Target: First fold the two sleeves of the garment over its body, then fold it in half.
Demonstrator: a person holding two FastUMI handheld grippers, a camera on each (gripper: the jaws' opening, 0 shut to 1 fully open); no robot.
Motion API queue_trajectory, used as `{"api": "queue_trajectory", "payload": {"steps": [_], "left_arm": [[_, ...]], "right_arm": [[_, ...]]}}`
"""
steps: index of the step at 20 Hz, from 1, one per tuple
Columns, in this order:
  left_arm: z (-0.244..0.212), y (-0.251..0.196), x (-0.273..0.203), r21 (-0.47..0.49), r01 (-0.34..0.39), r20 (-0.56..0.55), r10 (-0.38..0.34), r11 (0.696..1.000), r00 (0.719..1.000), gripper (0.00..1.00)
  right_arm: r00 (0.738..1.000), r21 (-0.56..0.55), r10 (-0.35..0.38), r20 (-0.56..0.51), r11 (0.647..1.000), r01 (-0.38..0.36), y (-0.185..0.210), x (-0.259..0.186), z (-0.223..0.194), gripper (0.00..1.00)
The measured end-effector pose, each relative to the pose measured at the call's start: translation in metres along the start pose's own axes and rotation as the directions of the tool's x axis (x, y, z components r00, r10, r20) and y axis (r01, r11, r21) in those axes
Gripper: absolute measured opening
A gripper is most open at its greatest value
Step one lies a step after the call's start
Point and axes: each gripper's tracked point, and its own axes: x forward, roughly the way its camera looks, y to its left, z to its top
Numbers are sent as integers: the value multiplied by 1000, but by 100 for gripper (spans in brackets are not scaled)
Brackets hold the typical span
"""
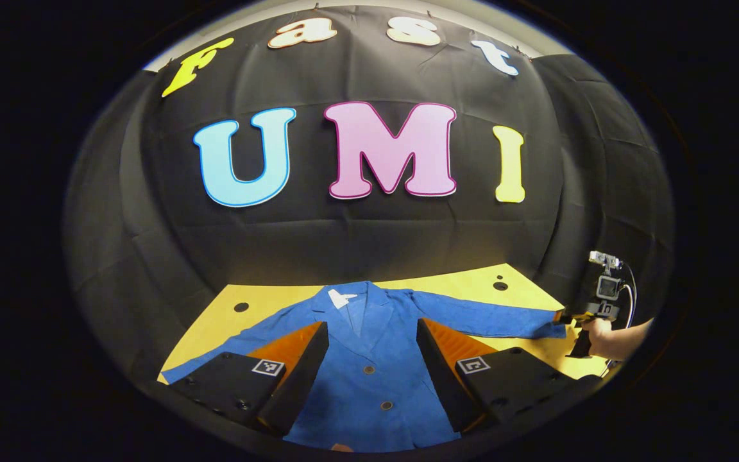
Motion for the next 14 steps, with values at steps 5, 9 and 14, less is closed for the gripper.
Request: {"api": "queue_trajectory", "payload": {"steps": [5, 9, 14], "left_arm": [[9, -12, 2, 23, 21, 25, -21, 1000, 999, 80], [5, -10, 1, 2, 24, 25, -24, 1000, 999, 80], [-5, 8, -14, -28, -3, 18, 4, 1000, 1000, 80]], "right_arm": [[1000, -42, 23, 10, 999, -22, 14, -1, 12, 90], [998, 28, 45, -46, 999, -44, 23, 1, 11, 26], [986, 78, 146, -83, 987, -140, 31, 3, 4, 7]]}}
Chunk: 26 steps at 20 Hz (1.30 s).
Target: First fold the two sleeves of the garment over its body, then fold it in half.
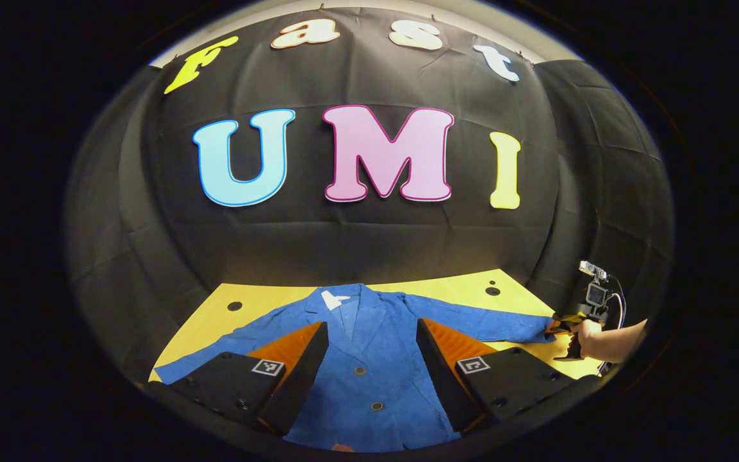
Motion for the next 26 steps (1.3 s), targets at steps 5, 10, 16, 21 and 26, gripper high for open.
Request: {"api": "queue_trajectory", "payload": {"steps": [5, 10, 16, 21, 26], "left_arm": [[-10, 23, -14, -39, -28, -14, 28, 999, 1000, 80], [-7, 46, -32, -71, -48, 22, 50, 996, 999, 80], [-12, 95, -66, -85, -119, 55, 123, 989, 991, 80], [-39, 162, -100, -185, -249, 25, 258, 951, 966, 80], [-75, 230, -135, -250, -390, -38, 393, 886, 919, 80]], "right_arm": [[991, -40, 56, 123, 998, -52, 41, -36, 20, 1], [968, -146, 197, 159, 974, -174, 132, -86, 19, 1], [920, -271, 377, 106, 901, -338, 268, -127, -20, 1], [877, -383, 481, 15, 813, -439, 381, -147, -85, 1], [818, -508, 567, -98, 678, -531, 505, -179, -175, 1]]}}
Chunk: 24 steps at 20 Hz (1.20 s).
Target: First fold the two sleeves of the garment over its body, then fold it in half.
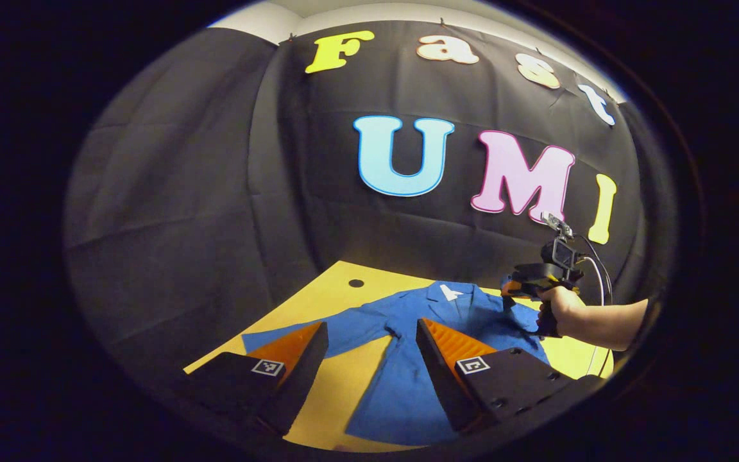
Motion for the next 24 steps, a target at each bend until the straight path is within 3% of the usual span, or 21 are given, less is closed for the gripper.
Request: {"api": "queue_trajectory", "payload": {"steps": [3, 6, 11, 13, 14, 21, 24], "left_arm": [[-8, 43, 0, -44, -77, -16, 76, 996, 997, 80], [-18, 73, 4, -74, -136, -33, 134, 988, 990, 80], [-44, 113, 21, -98, -203, -66, 197, 974, 978, 80], [-59, 124, 33, -110, -222, -103, 211, 969, 972, 80], [-71, 131, 39, -109, -235, -131, 220, 966, 967, 80], [-126, 177, 120, -139, -287, -281, 241, 948, 929, 82], [-144, 190, 150, -193, -308, -351, 228, 931, 908, 83]], "right_arm": [[998, -76, 58, -35, 995, -61, 81, 31, -29, 1], [996, -125, 51, -74, 990, -60, 126, 69, -64, 1], [997, -248, 56, -56, 966, -69, 157, 70, -90, 100], [996, -297, 83, -37, 951, -90, 158, 59, -90, 94], [994, -306, 103, -25, 946, -106, 161, 50, -90, 100], [976, -370, 209, 55, 913, -175, 148, -40, -82, 100], [965, -367, 244, 93, 910, -195, 138, -75, -77, 99]]}}
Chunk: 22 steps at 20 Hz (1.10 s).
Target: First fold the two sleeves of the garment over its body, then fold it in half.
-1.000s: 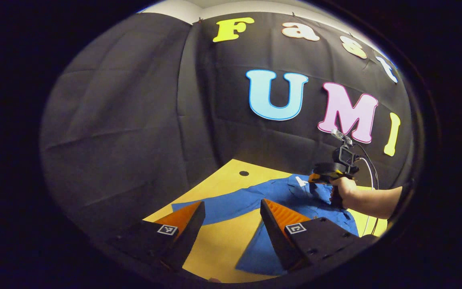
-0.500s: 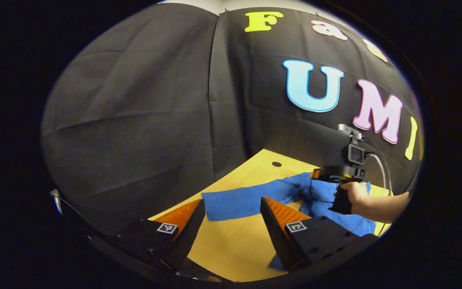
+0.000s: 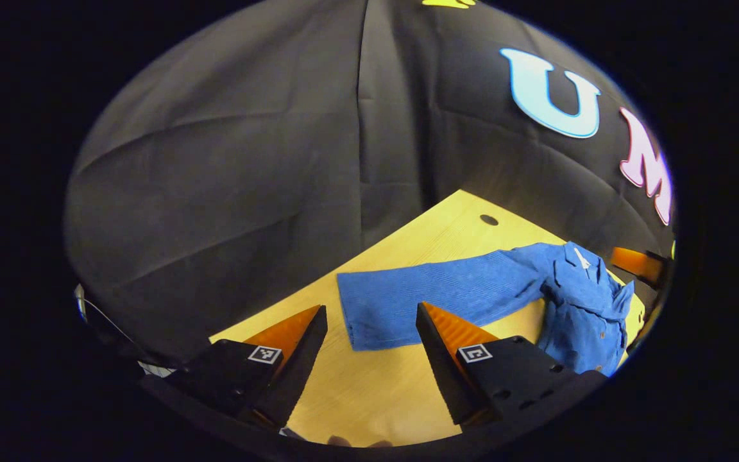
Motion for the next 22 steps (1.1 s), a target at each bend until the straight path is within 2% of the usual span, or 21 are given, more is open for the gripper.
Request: {"api": "queue_trajectory", "payload": {"steps": [2, 7, 9, 11, 13, 17, 18, 19, 22], "left_arm": [[1, 19, 9, -42, -30, -54, 28, 999, 998, 83], [-19, 22, 33, -76, -78, -170, 64, 994, 983, 83], [-17, 23, 34, -41, -92, -165, 84, 995, 983, 82], [-17, 30, 37, 10, -139, -170, 139, 990, 976, 82], [-11, 33, 34, 16, -124, -149, 125, 992, 981, 57], [-8, 16, 41, -52, -83, -138, 75, 995, 988, 6], [-7, 13, 42, -60, -64, -148, 55, 996, 987, 6], [-6, 11, 42, -66, -44, -155, 34, 997, 987, 0], [12, 3, 36, -78, -17, -141, 6, 997, 990, 0]], "right_arm": [[1000, -7, 0, 18, 1000, 0, -8, -20, 4, 99], [999, 1, -10, 50, 1000, 10, -28, -63, 5, 99], [998, -4, -33, 49, 999, 33, -44, -76, 2, 99], [998, -1, -52, 31, 999, 52, -56, -87, -8, 99], [998, 21, -67, 10, 998, 67, -69, -94, -18, 99], [994, 79, -105, -17, 991, 106, -99, -101, -32, 99], [993, 86, -116, -16, 989, 117, -107, -103, -33, 99], [992, 89, -124, -12, 988, 124, -114, -106, -32, 99], [989, 93, -148, 3, 985, 147, -135, -114, -29, 99]]}}
